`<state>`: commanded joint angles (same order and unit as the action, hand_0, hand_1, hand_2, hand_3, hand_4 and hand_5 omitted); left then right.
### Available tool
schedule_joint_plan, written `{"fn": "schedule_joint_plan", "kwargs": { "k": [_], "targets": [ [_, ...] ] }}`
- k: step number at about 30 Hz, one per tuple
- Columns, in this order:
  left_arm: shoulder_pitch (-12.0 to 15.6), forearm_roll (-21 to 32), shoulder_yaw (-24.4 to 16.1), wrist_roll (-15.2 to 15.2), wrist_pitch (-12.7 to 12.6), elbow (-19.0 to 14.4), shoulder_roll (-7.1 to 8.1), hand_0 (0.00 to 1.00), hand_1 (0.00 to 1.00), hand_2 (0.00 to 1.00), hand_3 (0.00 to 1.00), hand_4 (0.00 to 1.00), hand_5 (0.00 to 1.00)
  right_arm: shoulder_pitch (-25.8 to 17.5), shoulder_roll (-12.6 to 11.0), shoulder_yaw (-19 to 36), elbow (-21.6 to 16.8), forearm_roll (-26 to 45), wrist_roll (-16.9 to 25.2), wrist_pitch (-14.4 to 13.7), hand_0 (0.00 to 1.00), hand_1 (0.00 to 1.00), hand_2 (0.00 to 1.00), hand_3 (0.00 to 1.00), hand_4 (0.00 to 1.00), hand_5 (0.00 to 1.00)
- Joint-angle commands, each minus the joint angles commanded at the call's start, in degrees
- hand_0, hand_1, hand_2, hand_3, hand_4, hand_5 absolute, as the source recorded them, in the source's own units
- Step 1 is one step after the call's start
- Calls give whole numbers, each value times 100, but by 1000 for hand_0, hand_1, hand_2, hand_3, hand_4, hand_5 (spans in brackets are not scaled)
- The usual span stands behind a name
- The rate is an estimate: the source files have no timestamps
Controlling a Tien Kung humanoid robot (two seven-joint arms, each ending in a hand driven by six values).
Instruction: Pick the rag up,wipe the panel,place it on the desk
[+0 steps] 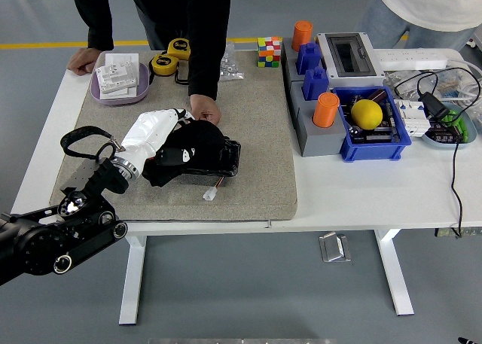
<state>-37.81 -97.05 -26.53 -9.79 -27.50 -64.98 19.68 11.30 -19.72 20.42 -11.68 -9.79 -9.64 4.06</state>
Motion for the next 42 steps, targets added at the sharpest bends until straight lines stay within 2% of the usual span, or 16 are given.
{"fn": "schedule_joint_plan", "kwargs": {
  "k": [23, 31, 42],
  "targets": [
    [-256, 45, 424, -69, 32, -17, -246, 324, 181, 550, 551, 472, 2, 36, -43, -132, 23, 49, -24, 13, 791, 690, 720, 661, 998, 503],
    [-293, 57, 460, -61, 15, -20, -332, 324, 181, 551, 552, 472, 2, 51, -28, -109, 15, 15, -23, 2, 791, 690, 720, 660, 998, 503],
    [-248, 23, 324, -39, -12, 52, -278, 324, 181, 551, 552, 473, 2, 37, -12, -97, 12, 20, -29, 4, 792, 691, 720, 660, 998, 503]
  ]
}}
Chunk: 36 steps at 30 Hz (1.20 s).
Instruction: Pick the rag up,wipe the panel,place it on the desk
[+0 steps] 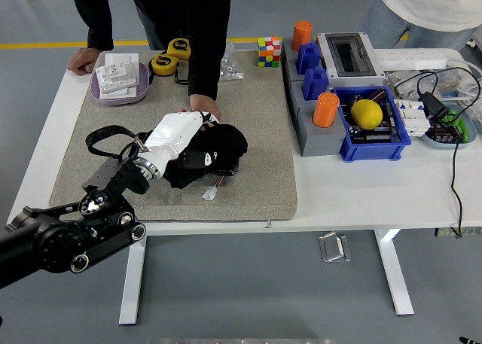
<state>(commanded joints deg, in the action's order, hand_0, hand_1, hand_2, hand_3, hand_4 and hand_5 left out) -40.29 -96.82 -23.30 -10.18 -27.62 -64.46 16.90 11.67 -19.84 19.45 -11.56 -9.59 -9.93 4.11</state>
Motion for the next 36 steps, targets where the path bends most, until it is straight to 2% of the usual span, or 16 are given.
{"fn": "schedule_joint_plan", "kwargs": {
  "k": [10, 23, 36],
  "targets": [
    [97, -32, -150, 25, -9, 103, 120, 324, 182, 551, 552, 474, 2, -15, 19, 19, 5, -3, 3, -5, 793, 690, 720, 661, 998, 503],
    [263, -106, -419, 67, -21, 240, 387, 325, 184, 551, 553, 473, 2, -40, 54, 97, 4, -43, 3, -10, 792, 690, 720, 661, 998, 503],
    [431, -164, -623, 71, -20, 338, 581, 326, 184, 550, 554, 473, 2, -54, 77, 149, 3, -60, -2, -12, 793, 690, 720, 662, 998, 504]
  ]
}}
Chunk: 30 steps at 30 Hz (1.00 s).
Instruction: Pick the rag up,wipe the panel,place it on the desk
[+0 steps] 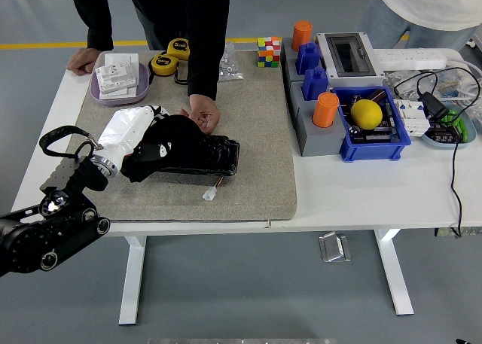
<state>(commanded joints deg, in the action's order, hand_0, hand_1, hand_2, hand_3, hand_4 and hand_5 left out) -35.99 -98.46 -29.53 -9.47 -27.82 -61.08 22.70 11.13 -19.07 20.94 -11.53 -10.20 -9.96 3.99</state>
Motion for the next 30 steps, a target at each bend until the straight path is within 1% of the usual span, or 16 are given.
{"fn": "schedule_joint_plan", "kwargs": {
  "k": [9, 20, 25, 30],
  "targets": [
    [89, -67, -189, 24, -15, 20, 173, 327, 185, 550, 553, 472, 2, -17, 3, 25, 2, 1, -5, 7, 793, 689, 719, 661, 998, 503],
    [151, -118, -356, 40, -20, 140, 266, 328, 186, 551, 553, 473, 2, -21, 10, 36, 2, 5, -5, 12, 794, 689, 720, 662, 998, 503],
    [209, -160, -452, 46, -19, 159, 330, 328, 186, 550, 552, 474, 2, -26, 8, 75, -8, -30, -4, 9, 794, 689, 720, 662, 998, 503],
    [276, -174, -577, 49, -17, 202, 359, 328, 186, 550, 552, 474, 2, -38, 10, 120, -14, -64, -3, 9, 794, 689, 720, 662, 998, 503]
  ]
}}
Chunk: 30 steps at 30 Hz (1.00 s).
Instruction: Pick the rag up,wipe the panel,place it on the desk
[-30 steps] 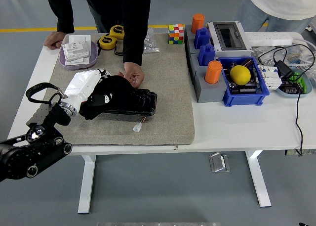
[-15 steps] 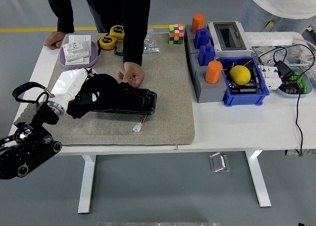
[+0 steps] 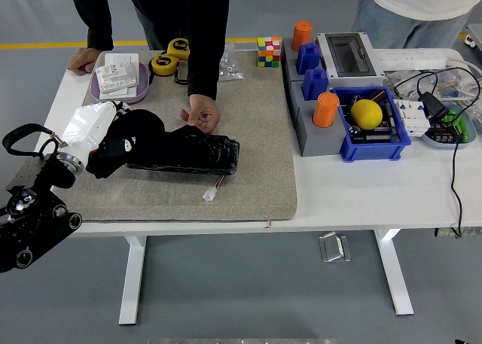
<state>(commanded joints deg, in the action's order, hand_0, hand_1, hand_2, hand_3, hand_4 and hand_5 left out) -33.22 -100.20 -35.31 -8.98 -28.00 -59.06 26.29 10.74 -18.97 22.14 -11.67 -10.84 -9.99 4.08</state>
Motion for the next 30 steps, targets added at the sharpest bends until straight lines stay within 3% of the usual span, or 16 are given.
{"fn": "schedule_joint_plan", "kwargs": {
  "k": [15, 30],
  "targets": [
    [11, 46, 82, 21, -16, 22, -50, 328, 187, 551, 552, 474, 2, -1, 4, 12, -17, -22, -1, 4, 794, 687, 720, 662, 998, 502],
    [-270, 99, 533, -61, -5, -109, -305, 327, 187, 551, 552, 475, 2, 29, -24, -66, -16, 0, 9, 8, 794, 688, 720, 663, 998, 502]
  ]
}}
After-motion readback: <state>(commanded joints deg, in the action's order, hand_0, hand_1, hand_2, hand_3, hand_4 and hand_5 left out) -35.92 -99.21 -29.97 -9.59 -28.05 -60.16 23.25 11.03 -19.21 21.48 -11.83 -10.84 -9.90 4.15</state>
